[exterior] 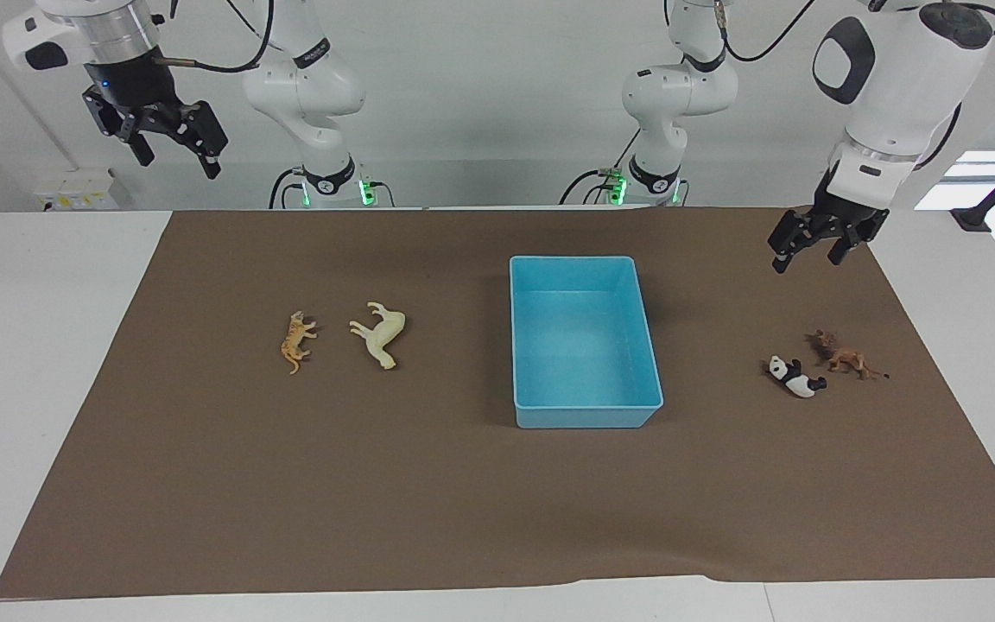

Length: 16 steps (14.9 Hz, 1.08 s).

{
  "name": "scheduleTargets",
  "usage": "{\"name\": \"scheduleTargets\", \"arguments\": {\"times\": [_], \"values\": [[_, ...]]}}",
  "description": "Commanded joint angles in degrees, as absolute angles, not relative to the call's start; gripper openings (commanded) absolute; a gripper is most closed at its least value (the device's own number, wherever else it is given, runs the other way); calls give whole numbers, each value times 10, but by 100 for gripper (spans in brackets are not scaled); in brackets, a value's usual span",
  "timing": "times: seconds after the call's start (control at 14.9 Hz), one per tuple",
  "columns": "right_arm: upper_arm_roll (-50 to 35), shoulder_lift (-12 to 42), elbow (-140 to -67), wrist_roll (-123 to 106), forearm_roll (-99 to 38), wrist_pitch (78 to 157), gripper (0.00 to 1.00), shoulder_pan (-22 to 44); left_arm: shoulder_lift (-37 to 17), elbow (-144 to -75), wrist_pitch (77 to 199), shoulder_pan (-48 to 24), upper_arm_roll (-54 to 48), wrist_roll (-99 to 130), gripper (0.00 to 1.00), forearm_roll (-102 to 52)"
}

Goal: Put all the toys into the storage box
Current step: 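Close the left gripper on the black-and-white panda toy, then grasp the cream llama with the right gripper while the left gripper holds the panda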

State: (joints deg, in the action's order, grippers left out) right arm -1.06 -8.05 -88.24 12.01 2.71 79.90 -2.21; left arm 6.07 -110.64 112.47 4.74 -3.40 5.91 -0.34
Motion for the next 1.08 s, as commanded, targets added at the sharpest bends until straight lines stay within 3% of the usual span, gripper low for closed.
{"name": "scheduleTargets", "arguments": {"times": [0.0,0.34,0.54,1.01], "values": [[-16,-94,-898,123,25,788,100,-14,58,-1171,1223,78,-39,65,100,-10],[-16,-93,-943,177,1,860,100,23,-43,-1186,1332,92,-37,143,100,-8],[-16,-67,-951,248,1,902,100,61,-92,-1190,1394,93,-37,312,100,-8],[-17,75,-979,370,0,1061,100,125,-146,-1197,1419,79,-36,431,100,-5]]}}
